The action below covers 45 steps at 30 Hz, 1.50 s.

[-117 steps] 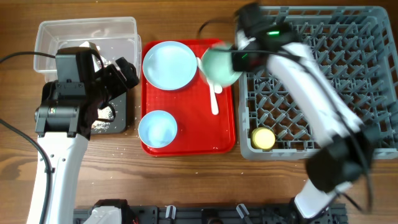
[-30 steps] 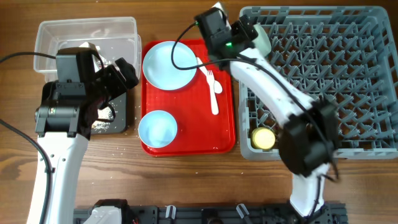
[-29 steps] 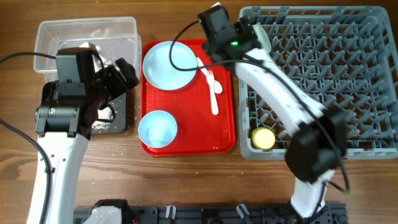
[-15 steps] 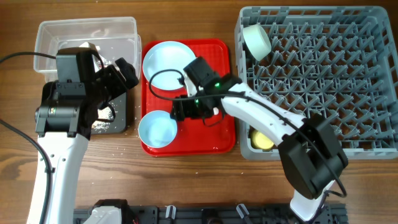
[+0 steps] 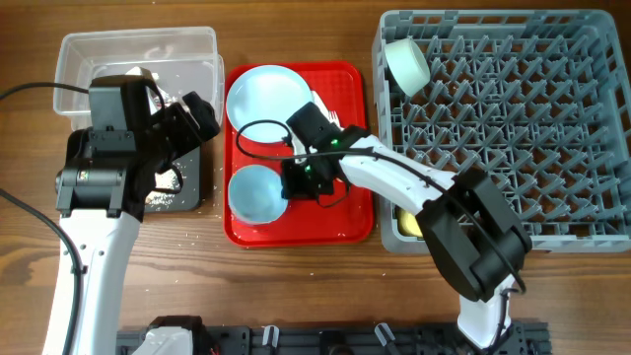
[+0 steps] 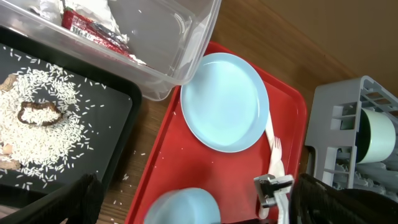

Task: Sort waste into correct bins and load items into the dishwasher rack
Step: 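Grasp the light-blue bowl with the right gripper and place it in the rack, then grasp the light-blue plate with the right gripper and stand it in the rack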

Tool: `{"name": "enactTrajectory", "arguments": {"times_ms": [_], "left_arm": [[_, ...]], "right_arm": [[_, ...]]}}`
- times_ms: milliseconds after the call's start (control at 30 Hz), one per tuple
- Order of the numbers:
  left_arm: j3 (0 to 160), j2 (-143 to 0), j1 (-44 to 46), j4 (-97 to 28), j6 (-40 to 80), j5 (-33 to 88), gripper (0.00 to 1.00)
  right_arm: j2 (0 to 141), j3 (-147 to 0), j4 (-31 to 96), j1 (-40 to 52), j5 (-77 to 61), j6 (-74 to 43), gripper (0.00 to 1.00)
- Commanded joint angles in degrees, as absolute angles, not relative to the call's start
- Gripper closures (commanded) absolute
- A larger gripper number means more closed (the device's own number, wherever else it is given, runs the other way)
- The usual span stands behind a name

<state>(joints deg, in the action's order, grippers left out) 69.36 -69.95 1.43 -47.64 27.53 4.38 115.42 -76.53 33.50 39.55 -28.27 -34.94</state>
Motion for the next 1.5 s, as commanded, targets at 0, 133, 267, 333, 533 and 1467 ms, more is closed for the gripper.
{"name": "enactTrajectory", "arguments": {"times_ms": [0,133,267,333,533,1467], "left_arm": [[69.12,-70.19,1.10,-47.64,27.46,4.01,0.00],[69.12,-70.19,1.10,-47.64,27.46,4.01,0.00],[69.12,-70.19,1.10,-47.64,27.46,4.01,0.00],[69.12,-70.19,1.10,-47.64,27.46,4.01,0.00],[69.12,-70.19,1.10,-47.64,27.46,4.01,0.00],[69.12,-70.19,1.10,-47.64,27.44,4.01,0.00]], "right_arm": [[113.78,-78.83,36.58,36.34,-26.83,-34.20,0.96],[98.91,-79.64,43.59,28.32,-12.75,-31.99,0.96],[79.77,-79.61,48.14,19.84,13.45,-31.90,0.96],[72.12,-79.61,50.09,18.06,29.52,-31.73,0.96],[74.19,-79.11,54.43,18.24,51.53,-10.48,0.96],[103.66,-79.11,50.19,29.36,54.24,6.04,0.94]]}}
